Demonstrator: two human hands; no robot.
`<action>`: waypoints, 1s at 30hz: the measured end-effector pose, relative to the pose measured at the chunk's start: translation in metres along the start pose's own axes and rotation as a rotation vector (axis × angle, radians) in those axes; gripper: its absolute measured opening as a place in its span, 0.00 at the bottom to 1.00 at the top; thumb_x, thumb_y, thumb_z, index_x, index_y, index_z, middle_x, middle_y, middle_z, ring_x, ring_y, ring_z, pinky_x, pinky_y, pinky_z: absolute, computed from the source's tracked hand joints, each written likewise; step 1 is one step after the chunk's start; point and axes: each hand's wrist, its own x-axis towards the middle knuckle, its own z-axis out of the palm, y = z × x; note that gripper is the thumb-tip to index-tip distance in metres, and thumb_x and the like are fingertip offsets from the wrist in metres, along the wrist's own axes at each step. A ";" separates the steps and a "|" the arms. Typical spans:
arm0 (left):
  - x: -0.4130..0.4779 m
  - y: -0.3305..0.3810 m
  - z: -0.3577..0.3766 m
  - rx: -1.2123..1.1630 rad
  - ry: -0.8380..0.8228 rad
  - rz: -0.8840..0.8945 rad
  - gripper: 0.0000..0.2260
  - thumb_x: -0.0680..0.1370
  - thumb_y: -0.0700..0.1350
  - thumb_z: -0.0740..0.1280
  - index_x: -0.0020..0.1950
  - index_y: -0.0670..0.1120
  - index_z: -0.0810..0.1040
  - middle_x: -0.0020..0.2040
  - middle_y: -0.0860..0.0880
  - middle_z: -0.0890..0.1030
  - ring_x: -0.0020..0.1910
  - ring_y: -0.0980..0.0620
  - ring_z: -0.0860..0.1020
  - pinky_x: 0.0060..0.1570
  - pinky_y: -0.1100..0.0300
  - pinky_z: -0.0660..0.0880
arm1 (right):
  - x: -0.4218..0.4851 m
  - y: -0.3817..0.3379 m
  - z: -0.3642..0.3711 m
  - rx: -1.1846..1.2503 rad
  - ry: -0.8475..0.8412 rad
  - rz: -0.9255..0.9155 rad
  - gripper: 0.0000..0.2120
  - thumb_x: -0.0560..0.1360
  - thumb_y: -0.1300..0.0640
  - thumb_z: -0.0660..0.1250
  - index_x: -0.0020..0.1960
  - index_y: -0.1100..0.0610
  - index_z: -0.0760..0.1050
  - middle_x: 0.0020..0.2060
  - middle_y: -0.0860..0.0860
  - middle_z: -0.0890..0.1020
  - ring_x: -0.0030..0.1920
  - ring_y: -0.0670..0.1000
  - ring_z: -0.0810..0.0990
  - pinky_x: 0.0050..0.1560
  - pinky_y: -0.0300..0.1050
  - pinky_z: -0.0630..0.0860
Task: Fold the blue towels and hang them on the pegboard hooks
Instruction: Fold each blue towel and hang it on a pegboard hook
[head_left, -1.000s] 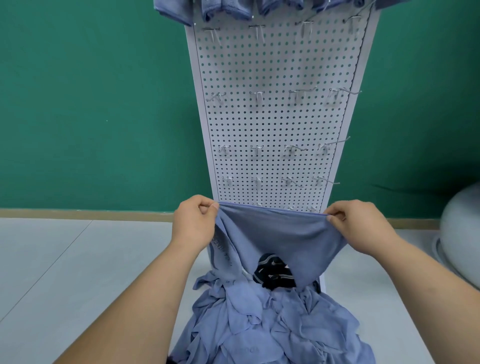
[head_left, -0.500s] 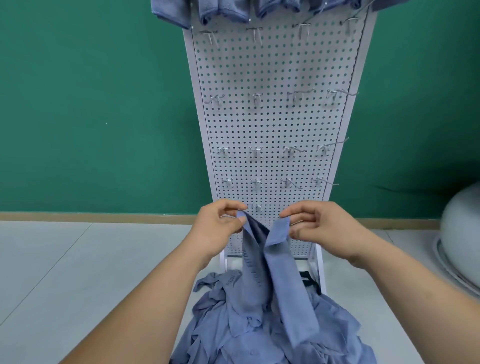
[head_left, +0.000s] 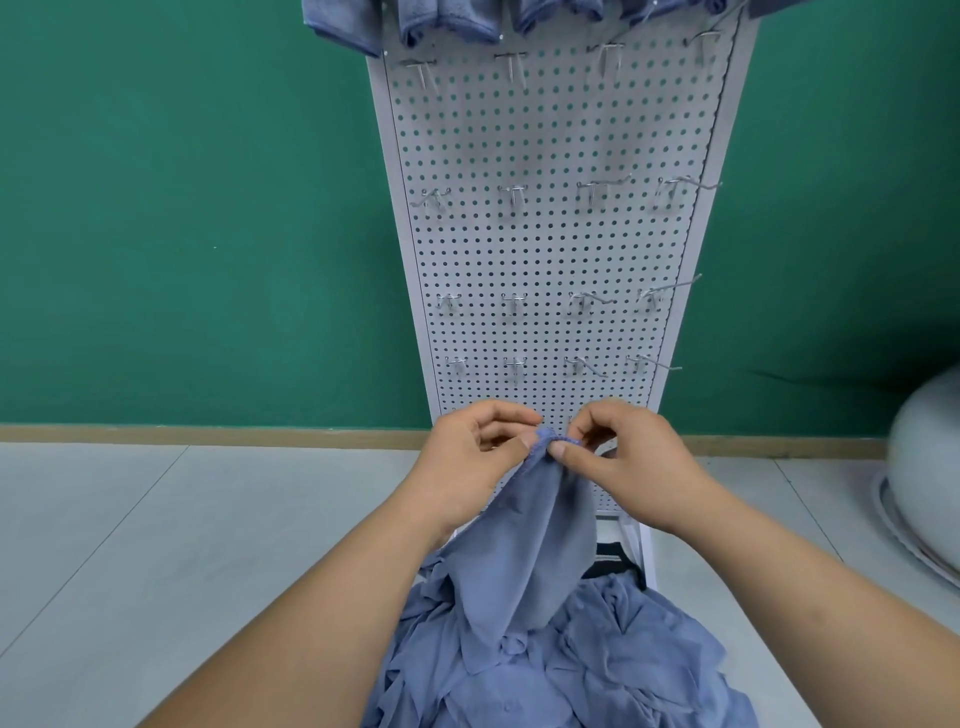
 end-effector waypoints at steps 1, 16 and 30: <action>0.000 0.001 0.000 -0.004 -0.003 -0.004 0.07 0.81 0.37 0.72 0.58 0.44 0.84 0.50 0.46 0.88 0.53 0.52 0.86 0.59 0.59 0.80 | 0.000 0.001 0.000 -0.002 -0.003 0.003 0.10 0.75 0.49 0.78 0.40 0.48 0.79 0.38 0.44 0.84 0.41 0.43 0.82 0.47 0.45 0.79; 0.001 0.001 -0.005 0.191 -0.023 0.089 0.13 0.74 0.33 0.78 0.53 0.48 0.84 0.46 0.48 0.87 0.42 0.53 0.80 0.50 0.60 0.80 | 0.001 0.011 -0.004 0.135 -0.237 -0.006 0.02 0.80 0.49 0.73 0.51 0.46 0.84 0.31 0.44 0.76 0.36 0.45 0.73 0.42 0.45 0.72; 0.005 -0.010 -0.011 0.575 -0.012 0.150 0.03 0.80 0.47 0.74 0.49 0.53 0.87 0.43 0.57 0.85 0.42 0.56 0.80 0.47 0.60 0.78 | 0.001 0.015 0.008 -0.055 -0.190 -0.068 0.04 0.79 0.46 0.74 0.49 0.42 0.79 0.34 0.42 0.82 0.35 0.45 0.79 0.44 0.51 0.80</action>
